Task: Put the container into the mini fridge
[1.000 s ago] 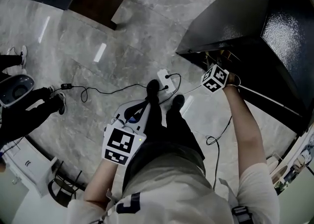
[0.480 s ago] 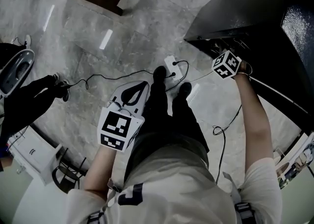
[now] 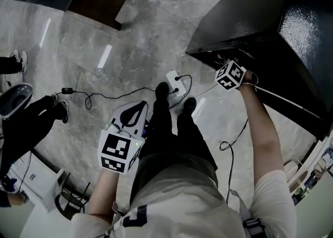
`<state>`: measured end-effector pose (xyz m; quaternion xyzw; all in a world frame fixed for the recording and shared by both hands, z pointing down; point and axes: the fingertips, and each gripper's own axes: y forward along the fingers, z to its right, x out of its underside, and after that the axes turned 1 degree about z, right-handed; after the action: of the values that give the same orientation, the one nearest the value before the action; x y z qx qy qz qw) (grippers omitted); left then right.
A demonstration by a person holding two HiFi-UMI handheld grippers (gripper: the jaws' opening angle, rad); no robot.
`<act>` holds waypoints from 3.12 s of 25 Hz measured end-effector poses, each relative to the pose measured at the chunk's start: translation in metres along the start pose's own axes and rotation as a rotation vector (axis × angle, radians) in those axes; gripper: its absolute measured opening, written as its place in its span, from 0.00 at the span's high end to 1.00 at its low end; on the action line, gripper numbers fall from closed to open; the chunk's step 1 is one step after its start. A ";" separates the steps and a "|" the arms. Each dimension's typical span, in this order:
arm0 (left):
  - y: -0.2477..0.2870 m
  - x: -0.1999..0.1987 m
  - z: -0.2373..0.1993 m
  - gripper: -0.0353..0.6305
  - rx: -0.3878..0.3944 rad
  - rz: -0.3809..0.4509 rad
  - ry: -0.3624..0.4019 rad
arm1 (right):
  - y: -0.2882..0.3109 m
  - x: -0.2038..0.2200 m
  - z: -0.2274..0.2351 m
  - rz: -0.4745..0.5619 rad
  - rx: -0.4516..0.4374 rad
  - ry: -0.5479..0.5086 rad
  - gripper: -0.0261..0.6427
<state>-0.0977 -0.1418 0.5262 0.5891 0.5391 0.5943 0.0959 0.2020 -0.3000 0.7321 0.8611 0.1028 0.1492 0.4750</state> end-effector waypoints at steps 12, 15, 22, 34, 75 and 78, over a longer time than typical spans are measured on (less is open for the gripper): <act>0.002 -0.002 0.000 0.86 -0.004 -0.007 0.009 | -0.001 0.005 0.012 0.013 0.032 0.050 0.88; 0.003 -0.003 0.000 0.86 -0.002 -0.004 0.011 | 0.001 0.005 0.012 0.008 0.036 0.041 0.88; 0.003 -0.001 -0.001 0.87 -0.003 -0.009 0.013 | 0.001 0.004 0.008 0.007 0.037 0.038 0.79; 0.011 -0.030 0.010 0.87 0.024 0.045 0.064 | -0.034 0.004 0.020 0.048 0.040 0.190 0.78; -0.023 -0.203 0.212 0.86 0.205 0.392 0.401 | -0.364 -0.077 0.073 0.617 -0.044 0.762 0.79; -0.026 -0.202 0.220 0.86 0.196 0.404 0.408 | -0.375 -0.070 0.073 0.639 -0.036 0.765 0.80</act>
<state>0.1234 -0.1668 0.3253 0.5595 0.4737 0.6526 -0.1917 0.1493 -0.1818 0.3655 0.7249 -0.0018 0.5942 0.3485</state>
